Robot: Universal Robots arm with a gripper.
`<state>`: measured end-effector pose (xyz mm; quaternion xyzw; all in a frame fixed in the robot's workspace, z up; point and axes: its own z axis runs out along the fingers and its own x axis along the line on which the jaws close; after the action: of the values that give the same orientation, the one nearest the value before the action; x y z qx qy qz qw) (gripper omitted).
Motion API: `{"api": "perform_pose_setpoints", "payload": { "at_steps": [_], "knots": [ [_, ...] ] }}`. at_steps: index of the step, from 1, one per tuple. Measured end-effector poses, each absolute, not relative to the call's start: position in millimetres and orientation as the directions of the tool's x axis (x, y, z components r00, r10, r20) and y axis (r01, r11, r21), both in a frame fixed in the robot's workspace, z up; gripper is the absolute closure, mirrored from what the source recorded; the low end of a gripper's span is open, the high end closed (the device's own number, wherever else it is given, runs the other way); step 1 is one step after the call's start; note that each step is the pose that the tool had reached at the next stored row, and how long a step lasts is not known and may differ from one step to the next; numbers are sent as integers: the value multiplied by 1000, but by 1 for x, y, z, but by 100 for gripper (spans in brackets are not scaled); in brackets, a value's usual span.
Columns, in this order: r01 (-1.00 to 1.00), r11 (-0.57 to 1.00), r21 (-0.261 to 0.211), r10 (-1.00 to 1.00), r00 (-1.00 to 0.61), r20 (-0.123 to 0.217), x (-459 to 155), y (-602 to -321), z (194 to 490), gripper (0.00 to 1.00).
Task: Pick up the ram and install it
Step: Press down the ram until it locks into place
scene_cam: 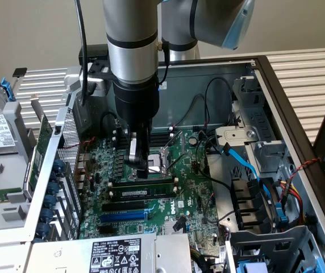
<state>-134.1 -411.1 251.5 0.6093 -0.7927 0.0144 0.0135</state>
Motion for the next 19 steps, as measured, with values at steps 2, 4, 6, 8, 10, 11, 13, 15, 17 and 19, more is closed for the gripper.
{"api": "perform_pose_setpoints", "payload": {
  "at_steps": [2,4,6,8,10,11,13,15,17,19],
  "knots": [
    [-958,288,-6,-957,-288,39,-134,-411,251,89],
    [-948,318,-6,-947,-318,39,-134,-411,251,89],
    [-937,348,-6,-937,-348,39,-134,-411,251,89],
    [-926,377,-6,-925,-377,39,-134,-411,251,89],
    [-913,407,-6,-913,-407,39,-134,-411,251,89],
    [-907,421,-6,-906,-421,39,-134,-411,251,89],
    [-893,450,-6,-892,-450,39,-134,-411,251,89],
    [-879,476,-6,-879,-476,39,-134,-411,251,89],
    [-867,499,-6,-866,-498,39,-134,-411,251,89],
    [-855,518,-6,-855,-518,39,-134,-411,251,89]
  ]
}}
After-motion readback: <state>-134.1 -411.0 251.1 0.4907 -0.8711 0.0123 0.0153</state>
